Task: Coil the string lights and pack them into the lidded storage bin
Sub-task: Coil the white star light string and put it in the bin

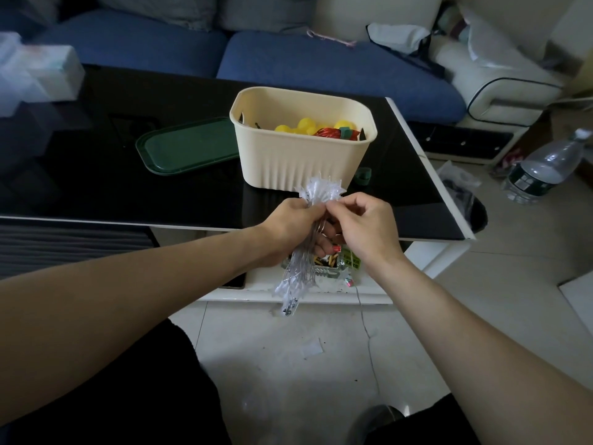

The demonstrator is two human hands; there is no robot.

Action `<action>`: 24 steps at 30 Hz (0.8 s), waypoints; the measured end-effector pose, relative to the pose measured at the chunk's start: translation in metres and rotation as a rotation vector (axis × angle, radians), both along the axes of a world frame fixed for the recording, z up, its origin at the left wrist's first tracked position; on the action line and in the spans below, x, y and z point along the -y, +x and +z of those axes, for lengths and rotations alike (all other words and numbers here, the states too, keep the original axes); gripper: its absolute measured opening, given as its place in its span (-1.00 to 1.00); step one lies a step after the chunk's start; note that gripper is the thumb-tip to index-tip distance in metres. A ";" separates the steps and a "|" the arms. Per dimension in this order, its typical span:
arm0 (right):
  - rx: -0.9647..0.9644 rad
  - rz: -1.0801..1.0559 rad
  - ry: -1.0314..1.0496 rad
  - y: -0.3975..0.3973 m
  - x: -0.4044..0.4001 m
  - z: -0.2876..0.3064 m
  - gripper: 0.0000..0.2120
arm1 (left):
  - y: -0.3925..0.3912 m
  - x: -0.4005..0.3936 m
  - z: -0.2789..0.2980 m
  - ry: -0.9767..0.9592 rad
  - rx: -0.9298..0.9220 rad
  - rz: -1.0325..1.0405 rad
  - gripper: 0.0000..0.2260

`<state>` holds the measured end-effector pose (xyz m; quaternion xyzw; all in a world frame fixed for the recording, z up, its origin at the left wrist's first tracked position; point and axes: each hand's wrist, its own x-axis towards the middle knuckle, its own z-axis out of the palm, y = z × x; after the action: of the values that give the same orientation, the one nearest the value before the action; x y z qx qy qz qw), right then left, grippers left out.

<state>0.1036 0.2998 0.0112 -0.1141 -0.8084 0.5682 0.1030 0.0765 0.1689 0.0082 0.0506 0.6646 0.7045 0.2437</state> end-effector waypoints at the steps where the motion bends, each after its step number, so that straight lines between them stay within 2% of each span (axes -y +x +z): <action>1: -0.005 -0.006 0.016 0.001 0.000 0.000 -0.91 | 0.000 0.000 -0.001 -0.006 -0.002 -0.004 -0.74; 5: 0.041 0.017 -0.003 0.003 -0.002 0.001 -0.92 | 0.000 0.000 -0.004 -0.083 -0.064 0.006 -0.72; 9: 0.151 -0.022 -0.227 0.005 -0.001 0.008 -0.82 | -0.001 0.000 -0.005 -0.172 -0.142 0.010 -0.66; 13: 0.223 -0.031 -0.338 0.007 0.002 0.012 -0.81 | -0.002 0.000 -0.005 -0.152 -0.121 0.029 -0.66; 19: 0.240 0.076 -0.368 0.013 0.005 0.021 -0.74 | -0.002 -0.001 -0.001 -0.079 -0.038 0.081 -0.77; 24: 0.263 0.194 -0.281 0.010 0.001 0.019 -0.77 | -0.008 0.000 0.001 -0.038 -0.002 0.193 -0.71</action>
<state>0.1137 0.2992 0.0306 -0.1221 -0.7349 0.6628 -0.0754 0.0682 0.1688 0.0096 -0.0175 0.6800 0.7117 0.1751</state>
